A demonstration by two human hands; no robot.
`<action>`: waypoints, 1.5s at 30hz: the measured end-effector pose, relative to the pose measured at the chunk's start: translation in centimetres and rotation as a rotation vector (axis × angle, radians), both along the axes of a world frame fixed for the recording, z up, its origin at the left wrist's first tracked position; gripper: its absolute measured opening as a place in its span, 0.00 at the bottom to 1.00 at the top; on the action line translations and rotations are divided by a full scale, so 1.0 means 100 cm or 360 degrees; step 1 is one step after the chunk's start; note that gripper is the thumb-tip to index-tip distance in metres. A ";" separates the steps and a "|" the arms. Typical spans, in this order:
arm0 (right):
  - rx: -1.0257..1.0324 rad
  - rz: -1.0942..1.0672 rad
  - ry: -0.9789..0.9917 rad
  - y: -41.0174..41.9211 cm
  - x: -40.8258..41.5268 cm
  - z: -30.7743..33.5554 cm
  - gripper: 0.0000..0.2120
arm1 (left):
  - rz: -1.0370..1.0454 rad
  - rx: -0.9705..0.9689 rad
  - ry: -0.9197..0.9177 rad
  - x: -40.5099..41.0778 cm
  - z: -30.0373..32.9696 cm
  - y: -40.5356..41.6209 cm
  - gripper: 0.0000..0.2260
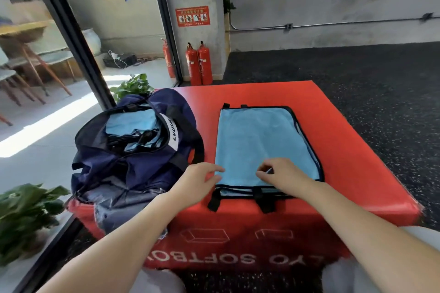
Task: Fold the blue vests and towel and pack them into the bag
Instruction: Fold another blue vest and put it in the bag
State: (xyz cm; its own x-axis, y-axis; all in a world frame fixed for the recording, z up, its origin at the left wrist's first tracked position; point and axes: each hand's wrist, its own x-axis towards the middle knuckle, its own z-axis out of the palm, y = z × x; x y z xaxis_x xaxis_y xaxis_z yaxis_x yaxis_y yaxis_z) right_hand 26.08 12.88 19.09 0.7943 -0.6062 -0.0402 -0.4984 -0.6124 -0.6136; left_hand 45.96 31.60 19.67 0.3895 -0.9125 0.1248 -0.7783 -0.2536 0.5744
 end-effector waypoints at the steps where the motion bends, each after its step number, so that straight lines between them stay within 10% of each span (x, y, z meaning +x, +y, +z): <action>1: -0.0085 -0.0013 0.0065 -0.007 -0.011 -0.002 0.05 | -0.0020 0.0024 0.0002 0.000 0.000 0.001 0.09; 16: -0.0273 0.0088 0.0201 -0.028 -0.140 -0.026 0.25 | -0.0365 0.0368 -0.0197 -0.003 -0.016 0.022 0.23; 31: -0.0618 0.0198 -0.0023 -0.018 -0.155 -0.038 0.04 | -0.0314 0.0075 -0.0310 -0.025 -0.029 0.039 0.09; 45: 0.0217 -0.0154 -0.0319 -0.028 -0.142 0.021 0.02 | 0.0013 -0.0147 0.0373 -0.025 0.009 0.025 0.12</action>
State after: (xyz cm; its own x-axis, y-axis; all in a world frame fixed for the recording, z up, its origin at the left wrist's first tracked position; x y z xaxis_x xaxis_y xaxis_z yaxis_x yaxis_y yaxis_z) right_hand 11.93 10.08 21.15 0.7330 -0.6797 0.0255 -0.4111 -0.4726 -0.7795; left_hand 43.50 34.05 20.58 0.4251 -0.8981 0.1126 -0.6191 -0.1977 0.7600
